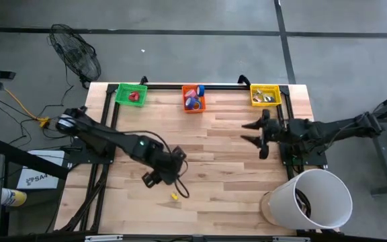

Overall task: Pick and place Stapler, Stapler remover, tape
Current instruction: Put the yellow stapler into the green bin

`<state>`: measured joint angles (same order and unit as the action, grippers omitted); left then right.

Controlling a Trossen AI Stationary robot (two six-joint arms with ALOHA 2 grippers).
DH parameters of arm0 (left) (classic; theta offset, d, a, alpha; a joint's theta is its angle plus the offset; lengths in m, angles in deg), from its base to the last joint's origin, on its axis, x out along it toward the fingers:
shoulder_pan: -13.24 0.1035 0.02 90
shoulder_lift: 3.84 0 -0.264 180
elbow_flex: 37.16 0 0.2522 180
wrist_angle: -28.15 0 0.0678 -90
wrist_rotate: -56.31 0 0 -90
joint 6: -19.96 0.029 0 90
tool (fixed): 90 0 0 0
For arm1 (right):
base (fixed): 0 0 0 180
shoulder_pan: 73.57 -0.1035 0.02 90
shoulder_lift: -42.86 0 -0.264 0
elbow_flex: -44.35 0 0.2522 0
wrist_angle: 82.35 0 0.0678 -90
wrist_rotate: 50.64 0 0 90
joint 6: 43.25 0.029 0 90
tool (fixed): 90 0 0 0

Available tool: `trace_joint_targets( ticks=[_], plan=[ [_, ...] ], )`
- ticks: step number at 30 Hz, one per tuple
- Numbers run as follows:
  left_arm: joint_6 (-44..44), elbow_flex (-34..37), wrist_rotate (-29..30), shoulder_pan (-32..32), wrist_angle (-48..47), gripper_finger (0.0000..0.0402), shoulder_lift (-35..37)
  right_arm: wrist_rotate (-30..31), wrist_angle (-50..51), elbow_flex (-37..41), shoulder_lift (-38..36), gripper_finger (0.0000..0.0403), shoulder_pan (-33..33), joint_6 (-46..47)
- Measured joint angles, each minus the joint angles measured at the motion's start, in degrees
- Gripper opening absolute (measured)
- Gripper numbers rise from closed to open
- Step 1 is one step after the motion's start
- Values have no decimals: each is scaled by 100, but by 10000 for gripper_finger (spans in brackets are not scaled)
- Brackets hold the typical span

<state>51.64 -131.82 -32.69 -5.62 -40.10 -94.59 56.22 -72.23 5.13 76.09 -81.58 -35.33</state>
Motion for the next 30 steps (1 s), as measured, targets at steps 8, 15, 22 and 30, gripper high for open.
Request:
trace_joint_targets(
  ticks=[8,15,22,30],
  plan=[
    [-247,13,-22,-67,347,280,-644,-293,719,2,614,188,-381,285],
    [-648,-7,97,-67,768,280,-721,14,1479,7,295,188,-533,905],
    [-750,2,161,-67,821,280,-722,464,650,936,-614,188,-767,1184],
    [-709,0,213,-67,807,280,-774,427,333,1821,-1470,188,-778,1650]
  ],
)
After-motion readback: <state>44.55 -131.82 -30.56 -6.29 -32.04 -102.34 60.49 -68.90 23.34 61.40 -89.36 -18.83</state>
